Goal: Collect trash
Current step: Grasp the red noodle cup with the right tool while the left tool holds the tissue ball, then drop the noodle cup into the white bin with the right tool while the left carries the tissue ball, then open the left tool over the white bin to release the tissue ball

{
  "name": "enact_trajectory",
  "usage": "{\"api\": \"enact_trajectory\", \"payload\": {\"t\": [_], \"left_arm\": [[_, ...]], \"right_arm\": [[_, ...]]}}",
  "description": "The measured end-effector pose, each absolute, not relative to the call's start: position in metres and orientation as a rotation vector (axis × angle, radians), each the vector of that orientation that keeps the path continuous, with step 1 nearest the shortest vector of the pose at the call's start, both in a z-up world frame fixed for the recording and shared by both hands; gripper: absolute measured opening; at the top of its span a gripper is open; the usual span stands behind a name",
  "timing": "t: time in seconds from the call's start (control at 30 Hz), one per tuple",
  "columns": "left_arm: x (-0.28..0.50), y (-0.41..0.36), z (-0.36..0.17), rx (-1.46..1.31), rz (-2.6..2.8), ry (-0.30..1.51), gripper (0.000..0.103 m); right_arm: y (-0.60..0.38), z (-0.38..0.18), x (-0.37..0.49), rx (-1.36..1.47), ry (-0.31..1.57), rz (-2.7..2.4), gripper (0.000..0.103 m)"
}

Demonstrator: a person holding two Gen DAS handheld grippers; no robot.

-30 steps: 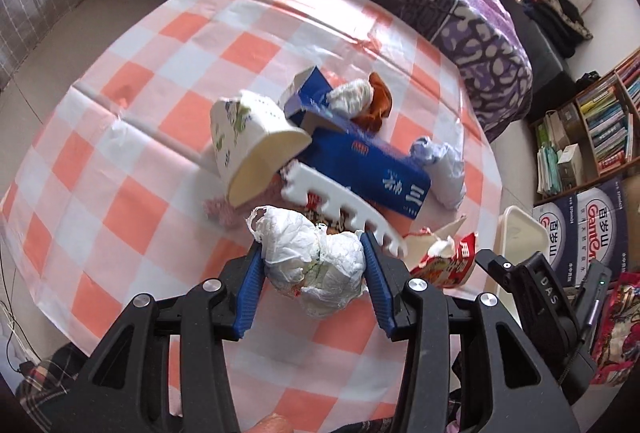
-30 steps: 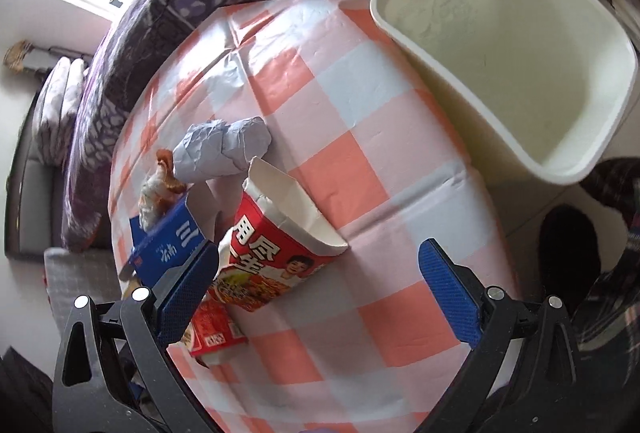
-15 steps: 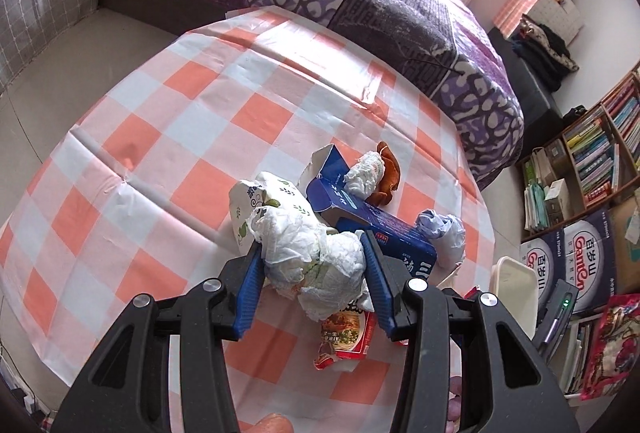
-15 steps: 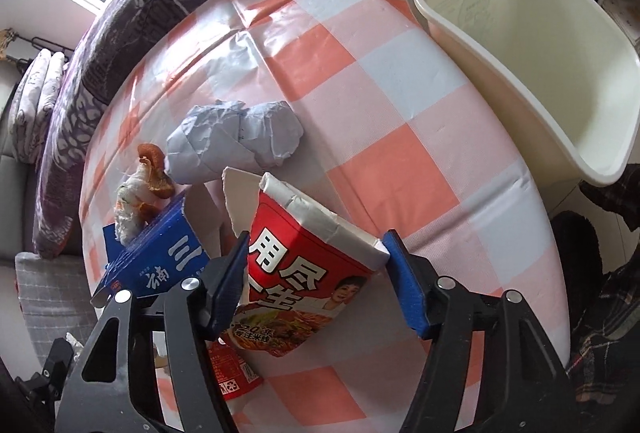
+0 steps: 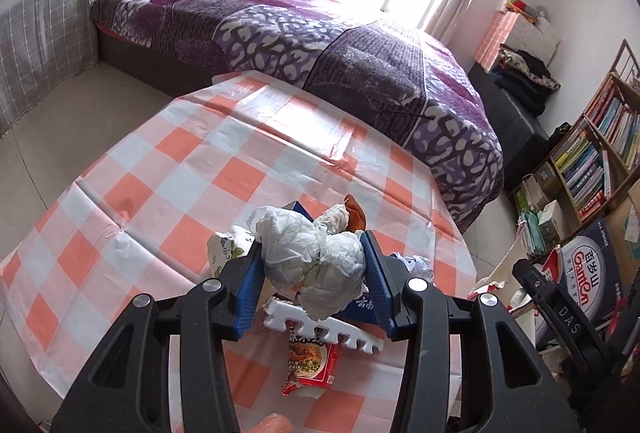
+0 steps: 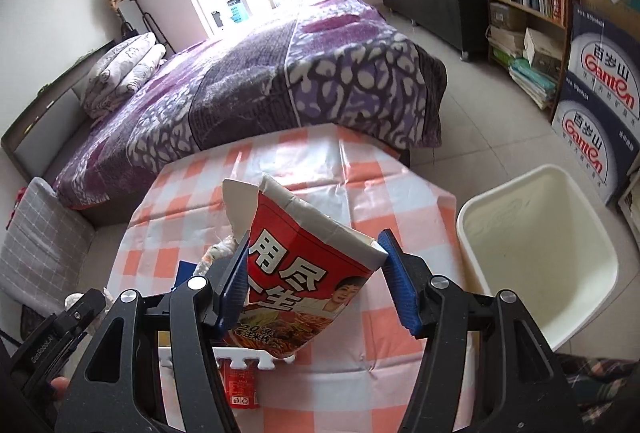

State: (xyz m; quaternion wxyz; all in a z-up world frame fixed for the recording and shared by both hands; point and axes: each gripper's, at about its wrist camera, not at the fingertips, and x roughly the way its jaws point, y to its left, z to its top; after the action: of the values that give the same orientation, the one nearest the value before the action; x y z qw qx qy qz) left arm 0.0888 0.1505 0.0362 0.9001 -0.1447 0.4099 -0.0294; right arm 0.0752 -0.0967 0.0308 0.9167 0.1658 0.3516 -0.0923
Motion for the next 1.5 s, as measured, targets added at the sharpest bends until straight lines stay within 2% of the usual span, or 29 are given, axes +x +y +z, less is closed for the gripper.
{"api": "enact_trajectory", "payload": {"t": [0.43,0.6,0.7,0.9,1.13,1.5], "left_arm": [[0.086,0.075,0.024,-0.180,-0.135,0.857,0.047],[0.083,0.046,0.011,-0.132,-0.171,0.894,0.047],[0.080,0.029,0.008,-0.115,-0.203,0.911,0.046],[0.075,-0.008,0.011,-0.102,-0.288,0.929,0.046],[0.072,-0.060,0.011,-0.070,-0.375,0.946,0.047],[0.062,-0.152,0.018,-0.042,-0.529,0.980,0.047]], "right_arm": [[-0.171,0.017,0.045,0.209,0.666,-0.354,0.060],[-0.210,0.002,0.038,0.236,0.737,-0.448,0.062],[-0.231,-0.006,0.036,0.262,0.783,-0.474,0.068],[-0.260,-0.002,0.023,0.279,0.777,-0.547,0.091],[-0.296,0.008,0.000,0.337,0.733,-0.599,0.091],[-0.360,0.013,-0.042,0.608,0.649,-0.708,0.091]]}}
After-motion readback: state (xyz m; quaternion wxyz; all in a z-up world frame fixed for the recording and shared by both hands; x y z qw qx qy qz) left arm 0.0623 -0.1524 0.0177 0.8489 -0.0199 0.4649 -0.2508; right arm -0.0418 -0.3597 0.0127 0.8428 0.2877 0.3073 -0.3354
